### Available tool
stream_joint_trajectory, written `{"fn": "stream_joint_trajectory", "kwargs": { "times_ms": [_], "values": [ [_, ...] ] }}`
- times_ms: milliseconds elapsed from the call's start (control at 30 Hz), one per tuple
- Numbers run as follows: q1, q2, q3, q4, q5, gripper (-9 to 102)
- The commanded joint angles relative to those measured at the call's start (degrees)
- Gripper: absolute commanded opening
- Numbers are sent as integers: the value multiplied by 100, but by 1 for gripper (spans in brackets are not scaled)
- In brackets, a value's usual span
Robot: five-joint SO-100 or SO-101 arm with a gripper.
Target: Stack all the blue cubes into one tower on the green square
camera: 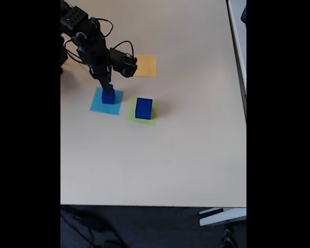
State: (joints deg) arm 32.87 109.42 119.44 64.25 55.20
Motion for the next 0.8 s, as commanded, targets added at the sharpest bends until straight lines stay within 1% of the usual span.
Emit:
{"fn": "stream_joint_trajectory", "kwargs": {
  "times_ms": [0, 767],
  "values": [
    [53, 53, -35, -79, -53, 22],
    [105, 18, 9, -246, 0, 15]
  ]
}}
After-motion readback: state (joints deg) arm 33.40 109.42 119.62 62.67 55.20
